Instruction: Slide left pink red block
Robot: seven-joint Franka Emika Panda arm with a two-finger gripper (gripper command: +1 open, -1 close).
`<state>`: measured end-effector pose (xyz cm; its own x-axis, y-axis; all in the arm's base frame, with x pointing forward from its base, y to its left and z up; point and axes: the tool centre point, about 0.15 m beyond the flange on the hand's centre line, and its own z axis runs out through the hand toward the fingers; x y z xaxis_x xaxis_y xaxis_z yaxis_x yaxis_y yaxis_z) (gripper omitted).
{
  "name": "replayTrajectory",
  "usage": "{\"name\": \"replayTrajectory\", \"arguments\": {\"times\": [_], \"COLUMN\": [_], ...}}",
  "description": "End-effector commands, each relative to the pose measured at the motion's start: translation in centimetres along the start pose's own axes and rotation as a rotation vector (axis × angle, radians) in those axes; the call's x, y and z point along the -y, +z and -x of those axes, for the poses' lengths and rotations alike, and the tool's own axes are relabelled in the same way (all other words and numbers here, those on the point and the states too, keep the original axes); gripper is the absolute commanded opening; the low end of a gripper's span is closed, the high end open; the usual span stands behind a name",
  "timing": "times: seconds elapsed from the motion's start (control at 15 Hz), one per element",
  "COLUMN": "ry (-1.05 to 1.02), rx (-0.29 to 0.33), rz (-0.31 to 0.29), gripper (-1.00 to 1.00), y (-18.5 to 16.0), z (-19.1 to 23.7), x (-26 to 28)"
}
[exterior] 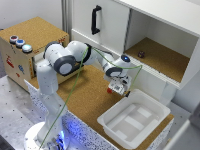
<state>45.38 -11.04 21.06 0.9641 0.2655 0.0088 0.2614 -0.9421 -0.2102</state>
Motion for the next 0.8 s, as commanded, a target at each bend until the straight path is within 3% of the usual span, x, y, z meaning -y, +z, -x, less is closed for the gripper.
{"name": "replayTrajectory", "arguments": {"times": [0.0,0.4,0.73], "ry": [-0.023,-0.057,-0.118], "rx": [-0.006,-0.004,-0.08], "rz": [-0.008,-0.018,0.014], "gripper": [-1.0,-1.0,-1.0], "y": [1.3,1.7,-2.1], "z": [0.4,0.8,2.5], "x": [5.4,8.4,10.0]}}
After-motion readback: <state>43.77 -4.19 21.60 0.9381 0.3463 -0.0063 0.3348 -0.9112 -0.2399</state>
